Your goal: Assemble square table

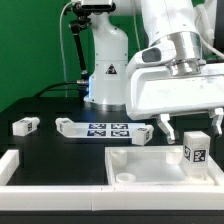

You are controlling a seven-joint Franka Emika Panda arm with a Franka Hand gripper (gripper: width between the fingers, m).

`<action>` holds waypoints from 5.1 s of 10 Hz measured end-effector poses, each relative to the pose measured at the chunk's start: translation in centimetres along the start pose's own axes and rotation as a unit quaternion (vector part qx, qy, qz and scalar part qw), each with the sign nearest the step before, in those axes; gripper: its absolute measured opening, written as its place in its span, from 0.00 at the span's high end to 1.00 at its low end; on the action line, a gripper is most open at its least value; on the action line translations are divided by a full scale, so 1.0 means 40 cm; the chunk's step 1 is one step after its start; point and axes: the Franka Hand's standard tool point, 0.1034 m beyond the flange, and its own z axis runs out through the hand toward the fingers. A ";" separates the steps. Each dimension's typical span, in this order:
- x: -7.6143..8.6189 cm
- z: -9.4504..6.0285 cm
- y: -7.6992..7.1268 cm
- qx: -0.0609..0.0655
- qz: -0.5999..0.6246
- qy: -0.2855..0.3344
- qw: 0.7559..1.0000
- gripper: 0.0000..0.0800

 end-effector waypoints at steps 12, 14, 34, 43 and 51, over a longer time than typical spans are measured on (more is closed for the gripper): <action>0.006 0.012 -0.024 0.057 0.067 -0.202 0.975 0.19; -0.011 0.013 -0.020 0.062 0.065 -0.260 0.961 0.19; 0.000 0.058 -0.032 -0.087 0.631 -0.237 0.734 0.44; 0.019 0.043 -0.028 0.000 0.138 -0.220 0.966 0.19; 0.006 0.051 -0.020 -0.039 0.328 -0.211 0.920 0.63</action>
Offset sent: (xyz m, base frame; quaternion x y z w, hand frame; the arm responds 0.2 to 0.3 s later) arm 0.0000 0.0000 0.0000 0.0000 0.0000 0.0000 1.0000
